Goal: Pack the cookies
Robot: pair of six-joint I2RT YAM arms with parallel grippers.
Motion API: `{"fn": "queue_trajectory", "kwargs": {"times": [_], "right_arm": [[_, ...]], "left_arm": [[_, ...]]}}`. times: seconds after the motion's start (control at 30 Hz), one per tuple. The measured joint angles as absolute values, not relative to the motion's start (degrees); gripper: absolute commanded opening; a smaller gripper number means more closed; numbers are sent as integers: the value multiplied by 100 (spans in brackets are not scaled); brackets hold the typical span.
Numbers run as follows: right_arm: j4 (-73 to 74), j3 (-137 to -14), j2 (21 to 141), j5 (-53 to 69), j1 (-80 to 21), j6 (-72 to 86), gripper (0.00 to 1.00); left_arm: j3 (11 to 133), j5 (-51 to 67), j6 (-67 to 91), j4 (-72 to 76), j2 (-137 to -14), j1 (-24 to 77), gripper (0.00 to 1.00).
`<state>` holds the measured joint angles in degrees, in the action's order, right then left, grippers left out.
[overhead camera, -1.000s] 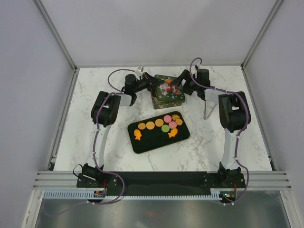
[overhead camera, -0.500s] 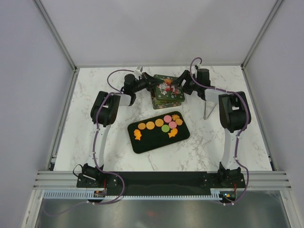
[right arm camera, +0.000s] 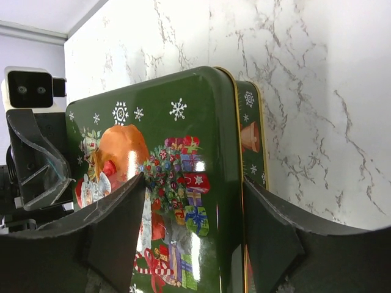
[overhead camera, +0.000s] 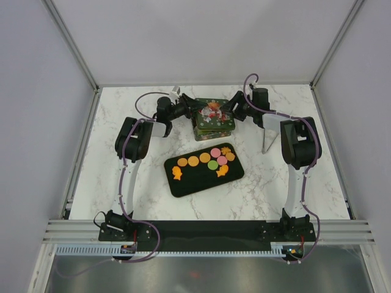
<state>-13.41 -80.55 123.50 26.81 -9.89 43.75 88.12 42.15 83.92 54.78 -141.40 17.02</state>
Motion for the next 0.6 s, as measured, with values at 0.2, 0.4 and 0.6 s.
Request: {"fn": "queue_trajectory", "kwargs": {"times": [0.2,0.4,0.6], "right_arm": [[-1280,-8103,12470,2718,-1000,4370,70],[-1278,-8152,12567,2724,-1015,4375,69],[-1240,-8182,12569,2722,-1017,4372,69]], "left_arm": [[8654,4224,8390,5505,-14138,1658,43],[8405,4265,8390,5636,-14016,1586,46],[8274,4311,8390,5690,-13939,1476,48]]}}
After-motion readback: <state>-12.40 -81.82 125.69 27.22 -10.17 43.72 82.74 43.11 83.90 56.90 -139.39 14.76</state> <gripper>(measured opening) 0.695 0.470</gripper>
